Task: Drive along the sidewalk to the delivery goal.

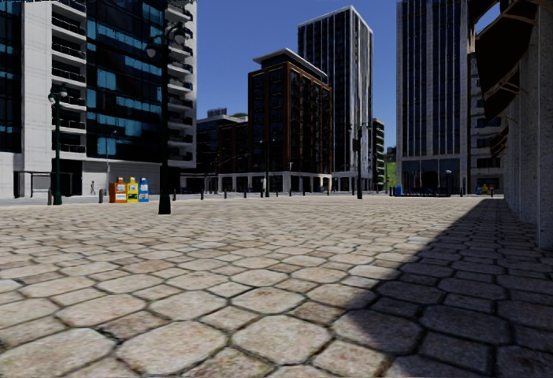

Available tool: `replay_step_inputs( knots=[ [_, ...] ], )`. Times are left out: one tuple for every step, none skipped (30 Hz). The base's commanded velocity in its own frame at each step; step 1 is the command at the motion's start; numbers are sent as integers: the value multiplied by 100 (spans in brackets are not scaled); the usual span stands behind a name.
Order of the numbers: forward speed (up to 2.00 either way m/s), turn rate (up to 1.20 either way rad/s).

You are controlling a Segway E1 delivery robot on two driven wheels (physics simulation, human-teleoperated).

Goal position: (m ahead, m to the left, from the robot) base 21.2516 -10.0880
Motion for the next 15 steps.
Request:
replay_step_inputs(
  knots=[
    [200,-57],
    [200,-57],
    [200,-57],
    [200,-57],
    [200,-57],
    [200,-57],
    [200,-57],
    [200,-57],
    [200,-57],
    [200,-57],
    [200,-57],
    [200,-57],
    [200,-57],
    [200,-57],
    [200,-57]
  ],
)
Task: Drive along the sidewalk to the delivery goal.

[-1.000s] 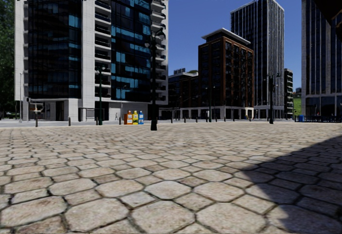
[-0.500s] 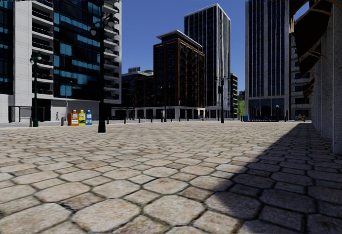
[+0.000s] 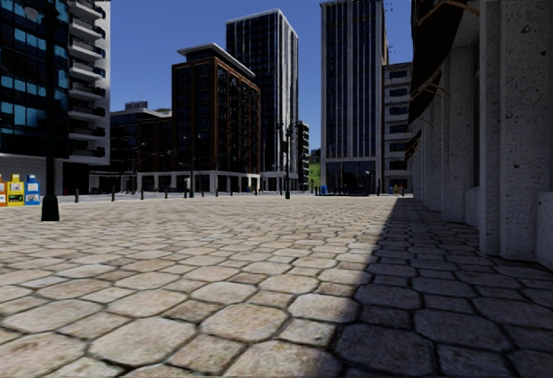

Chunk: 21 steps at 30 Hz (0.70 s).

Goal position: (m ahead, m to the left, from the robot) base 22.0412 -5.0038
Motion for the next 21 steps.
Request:
replay_step_inputs(
  knots=[
    [200,-57],
    [200,-57],
    [200,-57],
    [200,-57],
    [200,-57],
    [200,-57],
    [200,-57],
    [200,-57],
    [200,-57],
    [200,-57],
    [200,-49],
    [200,-34],
    [200,-28],
    [200,-28],
    [200,0],
    [200,0],
    [200,0],
    [200,0],
    [200,0],
    [200,0],
    [200,0]
  ],
)
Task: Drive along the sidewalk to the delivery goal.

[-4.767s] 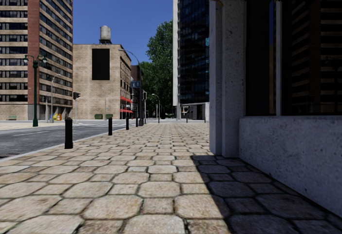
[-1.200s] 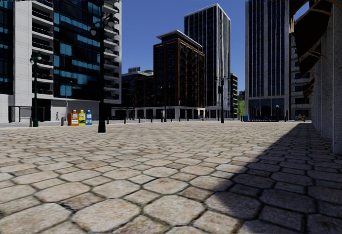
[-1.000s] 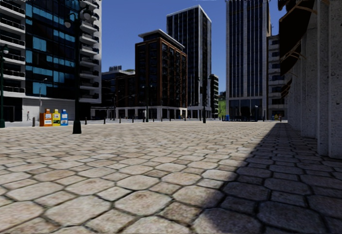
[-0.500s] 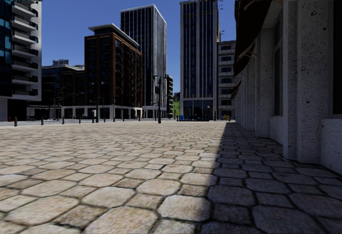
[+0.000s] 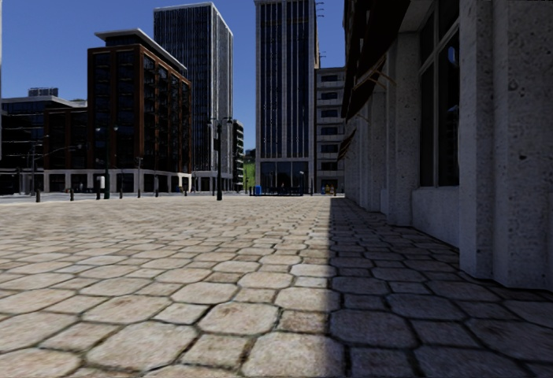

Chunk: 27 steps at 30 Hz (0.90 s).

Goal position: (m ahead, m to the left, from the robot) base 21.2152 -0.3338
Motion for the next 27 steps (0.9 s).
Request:
replay_step_inputs(
  knots=[
    [200,0],
    [200,0],
    [200,0],
    [200,0],
    [200,0],
    [200,0],
    [200,0],
    [200,0],
    [200,0],
    [200,0],
    [200,0],
    [200,0],
    [200,0],
    [200,0],
    [200,0],
    [200,0],
    [200,0],
    [200,0],
    [200,0],
    [200,0],
    [200,0],
    [200,0],
    [200,0],
    [200,0],
    [200,0],
    [200,0],
    [200,0]
  ],
)
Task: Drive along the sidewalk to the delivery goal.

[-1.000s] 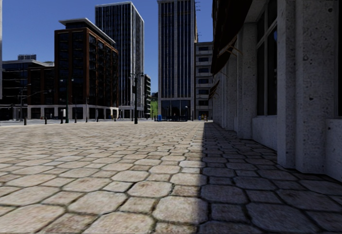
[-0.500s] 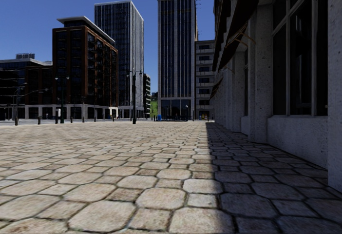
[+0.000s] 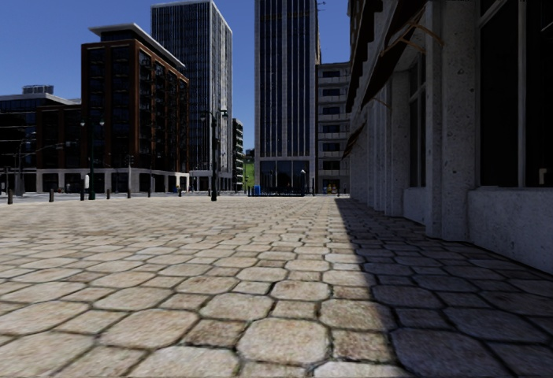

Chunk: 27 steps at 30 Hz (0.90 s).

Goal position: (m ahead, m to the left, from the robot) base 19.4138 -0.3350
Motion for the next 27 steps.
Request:
replay_step_inputs(
  knots=[
    [200,0],
    [200,0],
    [200,0],
    [200,0],
    [200,0],
    [200,0],
    [200,0],
    [200,0],
    [200,0],
    [200,0],
    [200,0],
    [200,0],
    [200,0],
    [200,0],
    [200,0],
    [200,0],
    [200,0],
    [200,0],
    [200,0],
    [200,0],
    [200,0],
    [200,0],
    [200,0],
    [200,0],
    [200,0],
    [200,0],
    [200,0]
  ],
)
